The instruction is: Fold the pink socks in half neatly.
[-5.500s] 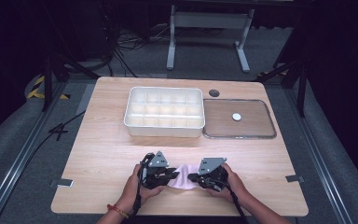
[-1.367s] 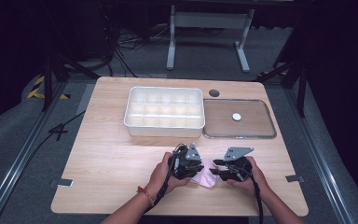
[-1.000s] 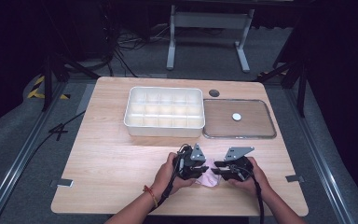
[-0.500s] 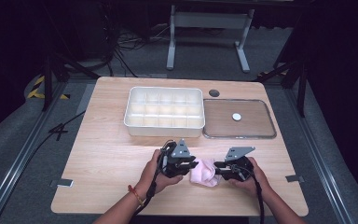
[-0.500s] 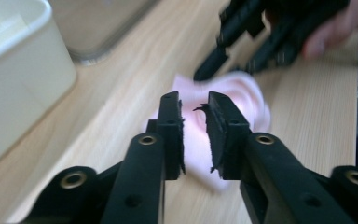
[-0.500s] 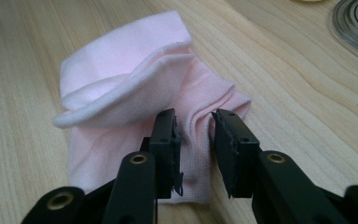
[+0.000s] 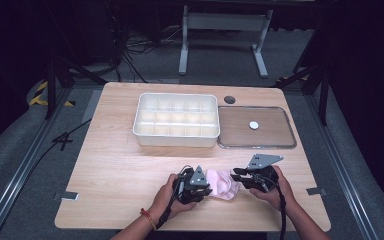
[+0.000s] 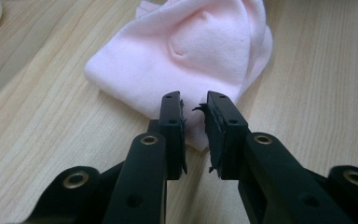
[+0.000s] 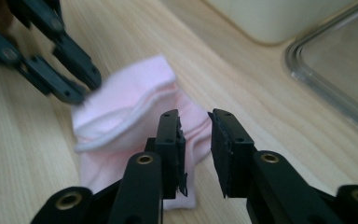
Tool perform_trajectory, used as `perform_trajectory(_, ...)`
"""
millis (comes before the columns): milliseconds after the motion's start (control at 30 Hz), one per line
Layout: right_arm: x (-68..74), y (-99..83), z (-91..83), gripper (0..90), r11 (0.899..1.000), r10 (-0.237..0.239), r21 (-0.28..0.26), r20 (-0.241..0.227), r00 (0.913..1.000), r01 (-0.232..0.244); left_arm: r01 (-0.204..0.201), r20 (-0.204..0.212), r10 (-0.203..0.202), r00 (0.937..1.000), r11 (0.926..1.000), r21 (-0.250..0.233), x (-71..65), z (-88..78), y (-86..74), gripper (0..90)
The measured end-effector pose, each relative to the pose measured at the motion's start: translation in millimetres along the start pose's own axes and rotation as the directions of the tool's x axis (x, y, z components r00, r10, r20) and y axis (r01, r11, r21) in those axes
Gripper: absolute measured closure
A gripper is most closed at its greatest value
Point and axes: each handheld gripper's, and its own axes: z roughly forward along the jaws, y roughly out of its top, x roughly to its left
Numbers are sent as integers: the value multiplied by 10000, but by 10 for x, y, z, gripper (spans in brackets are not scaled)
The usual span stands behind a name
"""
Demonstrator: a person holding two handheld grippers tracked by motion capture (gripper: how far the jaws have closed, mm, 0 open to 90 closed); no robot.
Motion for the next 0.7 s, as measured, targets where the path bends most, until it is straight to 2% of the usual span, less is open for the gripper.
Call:
perform_trajectory(33,39,54,-74,760,9987,-32,-501,-37,10000,30,75,-18,-75,10000,10000,-46,-2,18,-15,766)
perform_trajectory(133,77,87,-103,769,9970,-221,-746,-64,9997,216,73,-22,-73,10000,9999,-82,-3,25,-13,766)
perform_trajectory(167,153,143,-129,786,9940,-460,-1006,-170,9988,441,57,-38,-58,10000,10000,-58,-4,25,-12,765)
perform_trajectory(233,176,157,-132,791,9930,-539,-1062,-207,9983,514,44,-32,-44,10000,10000,-55,-3,25,-15,765)
perform_trajectory(300,254,196,-112,798,9901,-836,-1165,-441,9955,780,56,-17,-56,10000,10000,-64,5,26,-23,763)
perform_trajectory(367,312,213,-77,800,9895,-1004,-1106,-608,9931,932,114,0,-114,9999,9999,-83,8,26,-28,762)
perform_trajectory(467,385,210,17,811,9891,-1338,-739,-841,9874,1277,18,-11,-18,10000,10000,-87,19,23,-31,759)
perform_trajectory(567,401,173,86,822,9885,-1504,-295,-835,9851,1484,129,69,-129,9999,9999,-110,18,26,-39,757)
perform_trajectory(700,359,90,164,828,9832,-1738,469,-546,9833,1764,276,75,-274,9996,9993,-253,21,28,-58,745)
